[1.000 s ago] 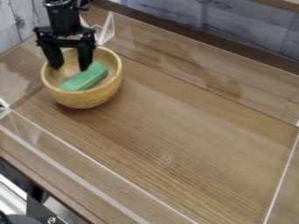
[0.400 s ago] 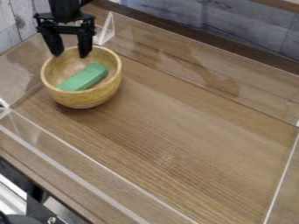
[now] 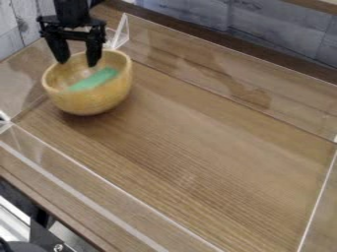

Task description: Move green object from inside the wooden bowl to the table next to it

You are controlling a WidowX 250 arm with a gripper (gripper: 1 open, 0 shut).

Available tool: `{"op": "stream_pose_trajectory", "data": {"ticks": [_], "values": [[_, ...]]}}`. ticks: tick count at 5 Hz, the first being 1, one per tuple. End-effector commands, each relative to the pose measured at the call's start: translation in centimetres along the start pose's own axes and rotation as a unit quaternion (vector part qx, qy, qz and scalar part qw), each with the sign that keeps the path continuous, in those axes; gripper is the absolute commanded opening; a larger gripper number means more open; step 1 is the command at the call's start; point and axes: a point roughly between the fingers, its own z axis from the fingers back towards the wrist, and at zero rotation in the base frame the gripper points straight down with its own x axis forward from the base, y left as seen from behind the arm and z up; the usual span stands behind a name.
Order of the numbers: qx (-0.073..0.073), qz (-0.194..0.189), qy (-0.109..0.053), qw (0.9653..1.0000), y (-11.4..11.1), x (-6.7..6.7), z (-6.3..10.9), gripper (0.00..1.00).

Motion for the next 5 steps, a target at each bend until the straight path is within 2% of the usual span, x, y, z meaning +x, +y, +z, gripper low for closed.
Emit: {"op": "stream_pose_trajectory", "data": {"ticks": [1, 2, 3, 4, 5], "values": [[0.013, -0.013, -0.011, 0.9998, -0.3, 0.2, -0.5, 1.00], [0.015, -0.022, -0.007, 0.9996, -1.7, -0.2, -0.4, 0.00], [0.015, -0.033, -0.007, 0.9993, -3.2, -0.5, 0.1, 0.00], [0.006, -0.043, -0.011, 0.9990, -4.7, -1.1, 1.6, 0.00], [-0.009, -0.065, -0.019, 0.9976, -5.1, -0.8, 2.9, 0.00]]}}
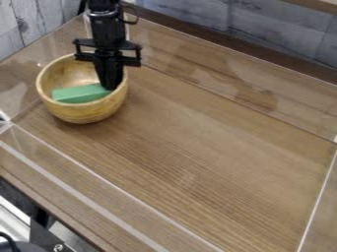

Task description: Move green object from inside the wooden bowl to the table next to it

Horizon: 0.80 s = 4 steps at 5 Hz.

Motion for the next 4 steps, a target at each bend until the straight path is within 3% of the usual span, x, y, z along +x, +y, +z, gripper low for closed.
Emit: {"op": "stream_pose_trajectory", "data": {"ticks": [1, 3, 4], "values": [[0.000, -0.025, -0.056, 0.9981, 0.0, 1.0, 4.2, 0.00], [-0.015, -0.043, -0.063, 0.9970, -0.6, -1.0, 7.3, 0.00], [-0.010, -0.069, -0.055, 0.9961, -0.4, -0.7, 6.5, 1.00]]}}
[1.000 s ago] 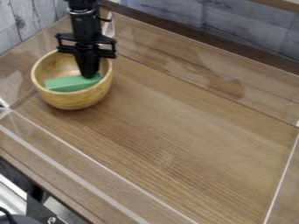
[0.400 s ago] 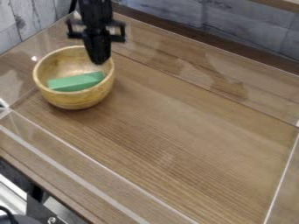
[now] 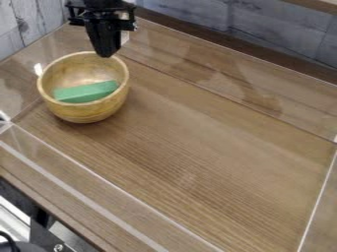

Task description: Move green object from inside the wooden bowl to the table next to it

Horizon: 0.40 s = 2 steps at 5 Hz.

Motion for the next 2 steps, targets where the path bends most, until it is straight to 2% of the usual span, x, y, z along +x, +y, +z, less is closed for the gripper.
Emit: {"op": "stream_pose_trajectory", "data": {"ticks": [1, 2], "values": [[0.015, -0.030, -0.015, 0.9993, 0.6, 0.7, 0.6, 1.00], [0.016, 0.004, -0.010, 0.9998, 1.0, 0.5, -0.7, 1.00]]}}
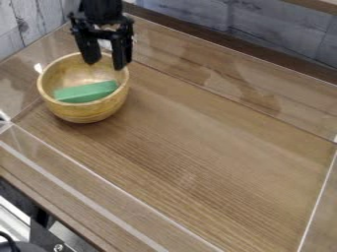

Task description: Move green object from inside the wooden bowl to the table next to it

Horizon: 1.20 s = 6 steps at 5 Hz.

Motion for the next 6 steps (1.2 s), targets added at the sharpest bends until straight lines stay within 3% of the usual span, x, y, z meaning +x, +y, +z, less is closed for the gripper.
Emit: {"op": "stream_pose_trajectory", "data": {"ticks": [1, 2, 3, 5, 6], "values": [[0.011, 0.038, -0.018, 0.9990, 0.7, 0.1, 0.1, 1.00], [0.014, 0.032, -0.009, 0.9993, 0.1, 0.6, -0.5, 1.00], [0.015, 0.025, -0.005, 0.9995, -0.6, 1.2, -0.4, 0.00], [0.013, 0.042, -0.005, 0.9990, -1.3, 0.4, 0.0, 0.00], [0.008, 0.043, -0.008, 0.9990, -1.2, 0.7, 0.7, 0.00]]}}
